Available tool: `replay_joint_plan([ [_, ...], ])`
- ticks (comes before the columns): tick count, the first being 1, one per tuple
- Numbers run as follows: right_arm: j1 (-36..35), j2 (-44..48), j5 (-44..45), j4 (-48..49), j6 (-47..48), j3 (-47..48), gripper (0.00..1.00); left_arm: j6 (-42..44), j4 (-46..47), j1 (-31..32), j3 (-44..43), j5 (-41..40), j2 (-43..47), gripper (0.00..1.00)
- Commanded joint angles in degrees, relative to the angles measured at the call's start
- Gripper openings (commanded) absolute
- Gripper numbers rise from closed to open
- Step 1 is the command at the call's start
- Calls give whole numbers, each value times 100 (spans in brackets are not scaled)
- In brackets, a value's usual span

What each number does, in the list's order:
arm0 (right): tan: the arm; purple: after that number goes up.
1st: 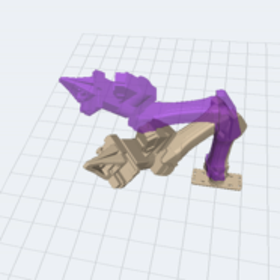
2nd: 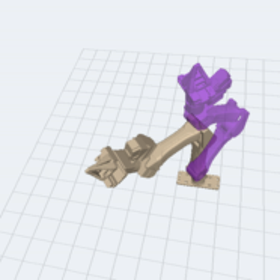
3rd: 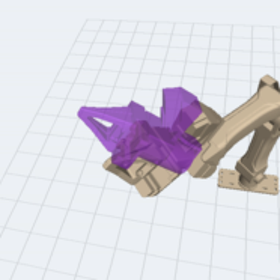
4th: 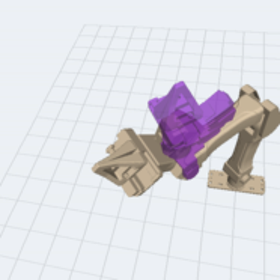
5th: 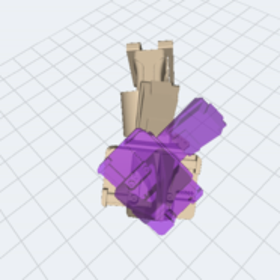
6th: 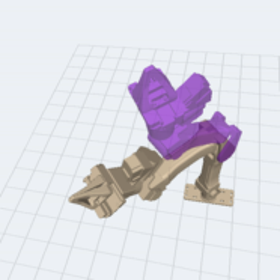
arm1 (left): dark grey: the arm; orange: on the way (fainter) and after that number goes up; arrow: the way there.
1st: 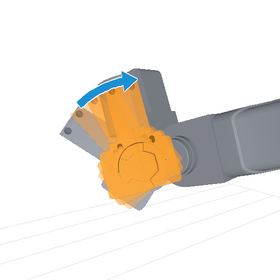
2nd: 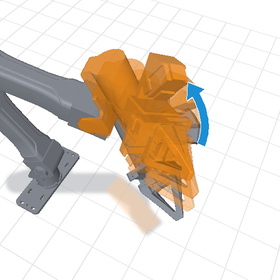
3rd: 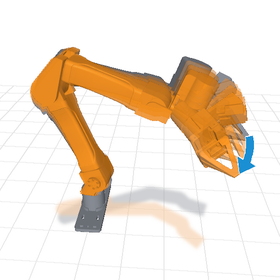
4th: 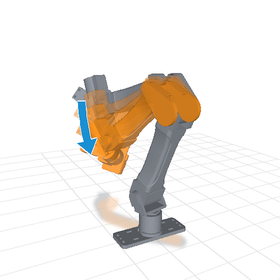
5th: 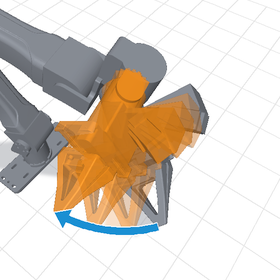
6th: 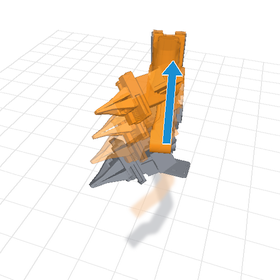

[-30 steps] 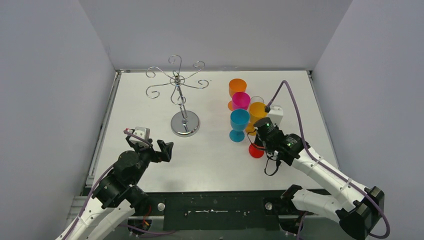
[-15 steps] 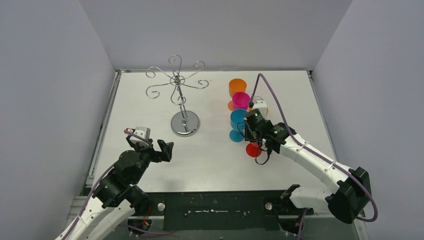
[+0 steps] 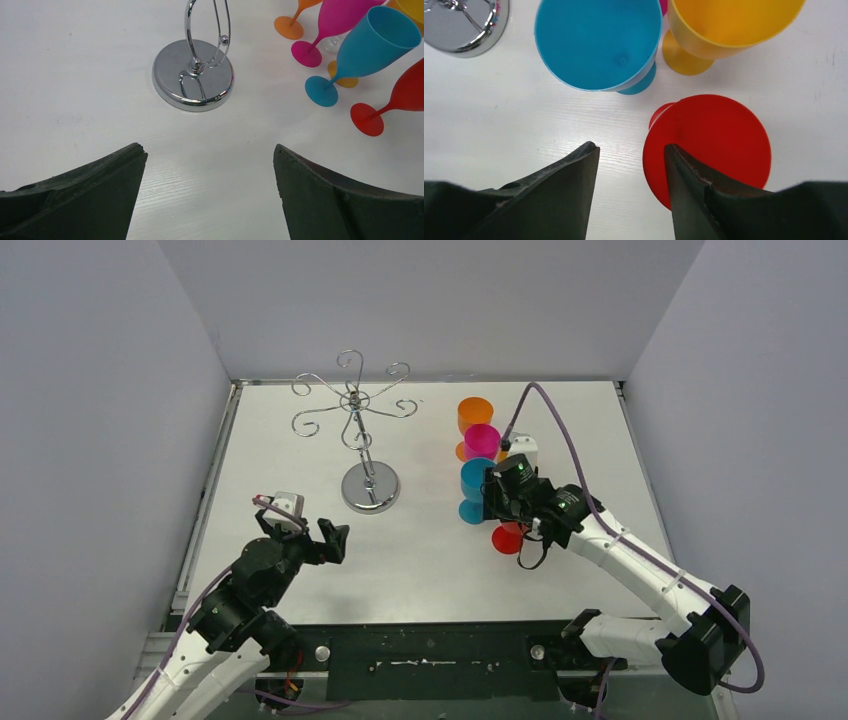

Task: Take the wine glass off the wine glass rack
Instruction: Place the wine glass at the center of the board, then reset both arms

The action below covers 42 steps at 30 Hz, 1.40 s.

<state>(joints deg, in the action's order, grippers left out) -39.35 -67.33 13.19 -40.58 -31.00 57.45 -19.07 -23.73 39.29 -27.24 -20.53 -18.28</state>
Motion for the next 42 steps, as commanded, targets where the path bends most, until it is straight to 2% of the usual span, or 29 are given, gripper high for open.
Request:
replay_joint_plan([
  [1,26,392,314,-63,48,555,52,-17,279,17,19,56,-56,97],
  [4,25,644,579,-14,215,709,53,18,343,18,42,71,-132,97],
  [7,24,948,1107,93,927,873,56,187,503,18,24,166,-394,97],
  [10,44,1236,2720,82,1159,1054,77,-225,180,4,-229,-159,-987,97],
  [13,125,1504,3001,416,1472,1084,82,-428,13,-102,-363,-176,-1341,97],
  [16,430,1315,2794,345,1488,1270,82,-324,88,-491,-444,-148,-1538,97],
  [18,986,1013,2345,132,1509,1520,83,-174,204,-1056,-501,121,-1728,97],
  [22,2901,566,196,291,1463,1711,89,145,292,-3068,-750,1865,-2378,97],
  [23,3280,465,-228,334,1390,1750,93,204,190,-3344,-901,1994,-2573,97],
  [24,3547,348,-567,353,1332,1817,99,254,30,-3487,-1128,1899,-2780,97],
  [26,3832,76,-948,244,1271,2124,100,327,-286,-3668,-1628,1623,-3127,97],
  [30,3891,-471,-741,-218,1151,2869,100,357,-702,-3900,-2562,1185,-3607,97],
  [34,3891,-543,-624,-262,1032,3016,100,134,-934,-4078,-3320,745,-3832,97],
  [40,3890,-106,-780,308,1016,2460,100,122,-1033,-3973,-3519,-1017,-3743,97],
  [42,3890,-79,-942,411,1095,2350,100,76,-1045,-3792,-3500,-1371,-3668,97],
])
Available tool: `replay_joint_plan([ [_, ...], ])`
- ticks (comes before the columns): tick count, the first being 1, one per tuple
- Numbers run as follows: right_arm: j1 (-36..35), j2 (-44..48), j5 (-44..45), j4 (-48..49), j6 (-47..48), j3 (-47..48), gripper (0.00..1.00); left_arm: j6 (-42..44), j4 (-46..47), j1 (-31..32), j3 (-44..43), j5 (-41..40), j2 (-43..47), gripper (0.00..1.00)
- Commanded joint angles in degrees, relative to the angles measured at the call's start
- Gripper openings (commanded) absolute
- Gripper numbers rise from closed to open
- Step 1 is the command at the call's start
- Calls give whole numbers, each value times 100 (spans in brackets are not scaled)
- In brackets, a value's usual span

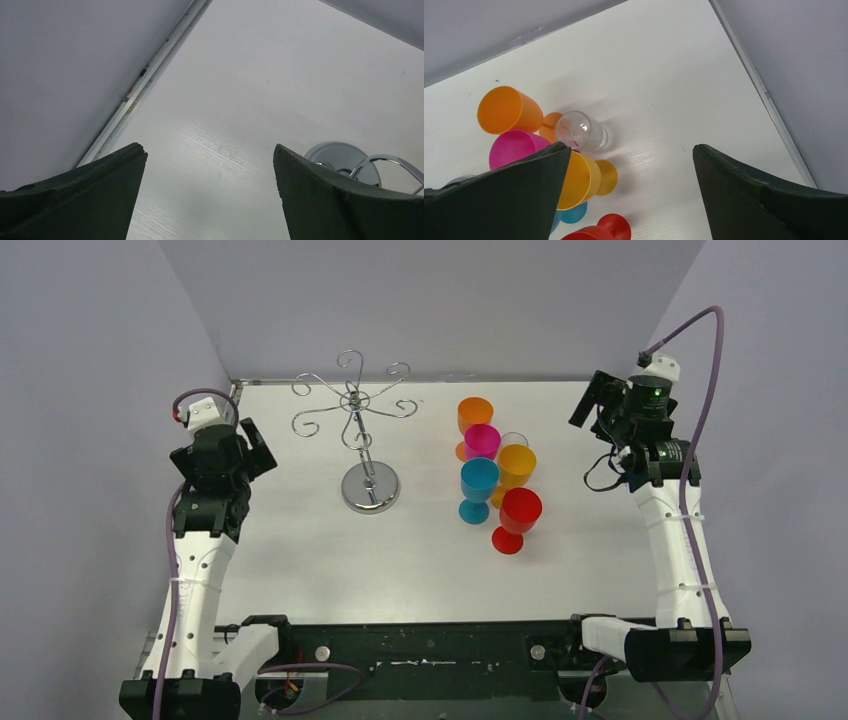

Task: Take the wine glass off the wine glass rack
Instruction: Reset both arms

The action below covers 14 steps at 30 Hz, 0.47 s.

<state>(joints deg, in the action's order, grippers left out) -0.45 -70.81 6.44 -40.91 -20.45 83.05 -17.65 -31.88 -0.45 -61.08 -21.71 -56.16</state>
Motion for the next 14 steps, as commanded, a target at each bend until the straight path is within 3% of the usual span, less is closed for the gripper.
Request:
replay_joint_plan([
  [1,-3,238,-311,417,56,-199,100,-121,-231,185,-118,-1301,171,97],
  [14,1,78,-588,334,184,-369,100,-643,-533,291,-467,-1545,-114,97],
])
